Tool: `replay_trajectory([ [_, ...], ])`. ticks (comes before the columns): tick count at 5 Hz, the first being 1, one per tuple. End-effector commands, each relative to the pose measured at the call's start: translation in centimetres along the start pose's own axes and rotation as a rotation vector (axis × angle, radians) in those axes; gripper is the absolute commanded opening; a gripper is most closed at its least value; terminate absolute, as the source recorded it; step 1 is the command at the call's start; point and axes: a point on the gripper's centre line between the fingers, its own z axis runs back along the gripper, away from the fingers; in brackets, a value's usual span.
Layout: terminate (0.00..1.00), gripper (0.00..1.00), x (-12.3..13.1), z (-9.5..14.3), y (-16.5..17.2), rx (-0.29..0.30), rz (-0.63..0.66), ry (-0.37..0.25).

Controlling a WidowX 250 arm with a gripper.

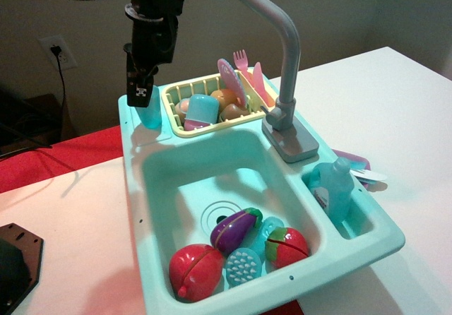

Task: Put cup from counter to sink

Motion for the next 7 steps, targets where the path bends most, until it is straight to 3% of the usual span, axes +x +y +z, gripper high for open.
replay_trajectory([
  [1, 0.00, 1.00, 0.0, 0.0, 0.0, 0.000, 0.000, 0.000],
  [3, 0.00, 1.00, 1.0, -0.2, -0.3, 0.002, -0.002, -0.006],
  [4, 0.00, 0.00, 0.5, -0.6, -0.1, 0.020, 0.007, -0.039],
  [7, 0.00, 0.00, -0.2, -1.3, -0.5, 0.034, 0.008, -0.050],
])
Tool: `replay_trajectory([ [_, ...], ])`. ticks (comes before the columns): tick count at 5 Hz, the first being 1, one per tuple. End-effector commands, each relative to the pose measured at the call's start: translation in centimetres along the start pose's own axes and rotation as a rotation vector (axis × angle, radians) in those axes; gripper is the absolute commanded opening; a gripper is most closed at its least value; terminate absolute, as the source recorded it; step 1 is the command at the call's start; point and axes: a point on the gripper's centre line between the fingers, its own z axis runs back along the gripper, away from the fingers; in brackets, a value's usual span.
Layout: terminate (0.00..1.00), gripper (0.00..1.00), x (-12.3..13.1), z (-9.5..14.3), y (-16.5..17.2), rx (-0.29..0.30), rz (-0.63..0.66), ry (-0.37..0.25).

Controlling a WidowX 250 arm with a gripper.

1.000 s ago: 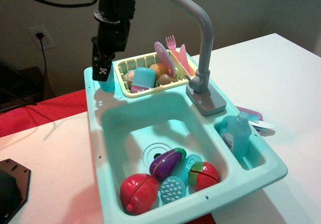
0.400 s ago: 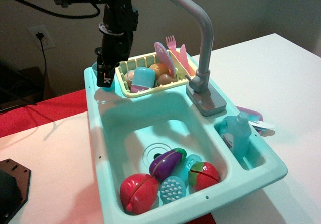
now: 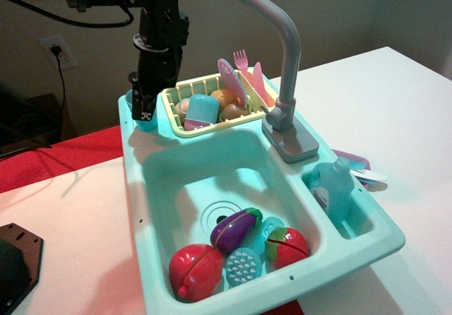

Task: Put cup from counter to sink

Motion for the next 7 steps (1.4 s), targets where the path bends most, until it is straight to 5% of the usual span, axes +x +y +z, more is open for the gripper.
replay_trajectory([
  [1, 0.00, 0.00, -1.0, 1.7, 0.0, 0.025, 0.024, -0.072],
  [3, 0.00, 0.00, -0.5, 7.8, 0.9, 0.046, 0.040, -0.157],
  [6, 0.00, 0.00, 5.9, 6.2, -10.6, 0.026, -0.216, -0.124],
  [7, 0.00, 0.00, 7.0, 5.6, -11.6, 0.020, -0.215, -0.124],
])
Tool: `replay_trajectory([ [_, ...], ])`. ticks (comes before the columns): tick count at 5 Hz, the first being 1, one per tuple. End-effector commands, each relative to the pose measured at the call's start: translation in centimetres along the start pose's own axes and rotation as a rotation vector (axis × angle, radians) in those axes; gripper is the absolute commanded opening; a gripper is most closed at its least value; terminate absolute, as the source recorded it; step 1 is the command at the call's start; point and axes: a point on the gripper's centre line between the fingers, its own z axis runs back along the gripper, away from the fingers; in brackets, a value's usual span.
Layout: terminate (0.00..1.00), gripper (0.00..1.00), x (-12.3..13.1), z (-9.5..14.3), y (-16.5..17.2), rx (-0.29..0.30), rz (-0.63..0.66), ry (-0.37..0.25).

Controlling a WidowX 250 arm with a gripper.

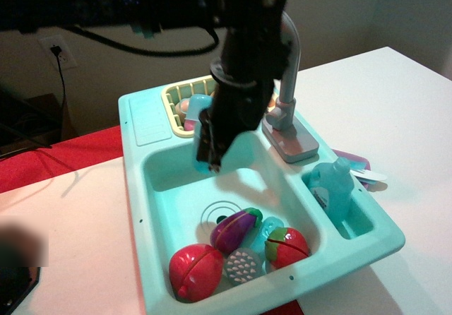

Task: Put cup from counter to sink

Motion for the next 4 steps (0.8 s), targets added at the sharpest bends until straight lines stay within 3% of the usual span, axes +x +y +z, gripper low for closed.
replay_trajectory([
  [1, 0.00, 0.00, 2.1, 0.2, 1.3, 0.013, 0.049, -0.058],
  [3, 0.00, 0.00, 4.2, -1.6, 2.3, 0.014, 0.069, -0.038],
  [4, 0.00, 1.00, 3.7, -2.3, 2.3, 0.014, 0.074, -0.008],
])
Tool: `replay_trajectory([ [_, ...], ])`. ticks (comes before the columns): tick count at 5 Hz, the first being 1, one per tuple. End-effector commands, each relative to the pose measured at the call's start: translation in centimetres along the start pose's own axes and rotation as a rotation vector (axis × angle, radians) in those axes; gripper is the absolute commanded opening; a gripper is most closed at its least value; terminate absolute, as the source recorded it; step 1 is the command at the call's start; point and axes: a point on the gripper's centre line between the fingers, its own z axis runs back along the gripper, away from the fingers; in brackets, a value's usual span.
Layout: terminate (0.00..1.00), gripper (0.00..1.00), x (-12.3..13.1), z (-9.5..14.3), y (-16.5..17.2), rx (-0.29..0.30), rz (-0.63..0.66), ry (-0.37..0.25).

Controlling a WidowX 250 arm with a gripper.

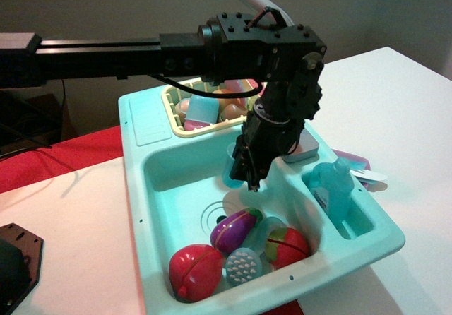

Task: Put cup from counter to sink

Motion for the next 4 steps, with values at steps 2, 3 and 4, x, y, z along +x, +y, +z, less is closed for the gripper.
replay_trajectory([
  [2, 0.00, 1.00, -1.5, 1.5, 0.3, 0.017, 0.046, -0.028],
  [3, 0.00, 1.00, -2.1, 2.1, 0.3, 0.016, 0.052, -0.036],
  [4, 0.00, 1.00, -3.8, 4.2, 0.8, 0.040, 0.067, -0.047],
])
